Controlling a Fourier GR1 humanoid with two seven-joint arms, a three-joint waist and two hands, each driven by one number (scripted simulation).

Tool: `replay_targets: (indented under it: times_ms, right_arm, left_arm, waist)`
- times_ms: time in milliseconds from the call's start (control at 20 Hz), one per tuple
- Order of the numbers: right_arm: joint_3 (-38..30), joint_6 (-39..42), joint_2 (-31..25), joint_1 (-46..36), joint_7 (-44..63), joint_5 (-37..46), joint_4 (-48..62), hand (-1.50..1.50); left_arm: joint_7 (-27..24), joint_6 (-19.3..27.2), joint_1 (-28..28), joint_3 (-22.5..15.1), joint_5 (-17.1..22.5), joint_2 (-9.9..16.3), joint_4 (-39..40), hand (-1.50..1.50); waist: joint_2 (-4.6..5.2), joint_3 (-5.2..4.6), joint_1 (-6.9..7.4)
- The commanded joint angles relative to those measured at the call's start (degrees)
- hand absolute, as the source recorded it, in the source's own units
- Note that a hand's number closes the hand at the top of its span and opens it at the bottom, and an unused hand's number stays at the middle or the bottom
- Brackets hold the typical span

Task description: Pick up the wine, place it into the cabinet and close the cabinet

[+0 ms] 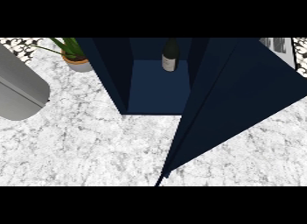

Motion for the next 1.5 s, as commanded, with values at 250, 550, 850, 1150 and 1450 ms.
replay_targets:
  times_ms: [250,550,850,1150,1450]
  right_arm:
    - [6.6,-11.4,4.0,-18.9,0.8,3.3,8.9,1.5]
    - [1.7,-16.1,3.9,-28.4,2.4,-4.5,11.3,1.5]
    - [-6.9,-19.9,4.1,-42.9,0.8,-12.2,22.7,1.5]
    - [-12.4,-19.9,4.3,-53.5,-7.1,-19.8,38.1,1.5]
    - [-18.6,-12.7,3.2,-62.5,-9.6,-14.6,51.5,1.5]
  left_arm:
    - [3.5,-1.0,-3.5,0.7,1.7,-1.6,1.0,-1.5]
    - [6.6,-0.7,-8.2,1.3,2.5,-1.8,2.2,-1.5]
    - [6.9,1.3,-7.3,-0.8,-0.1,-3.5,-0.3,-1.5]
    - [6.4,-0.4,-6.2,-0.6,-1.9,-6.2,1.6,-1.5]
    - [6.5,-1.3,-8.6,0.9,-1.7,-7.6,5.1,-1.5]
  waist:
    - [0.43,-0.05,0.64]
    - [0.73,-0.01,0.59]
    - [0.74,0.01,1.99]
    - [0.66,0.11,1.46]
    - [0.73,0.08,0.66]
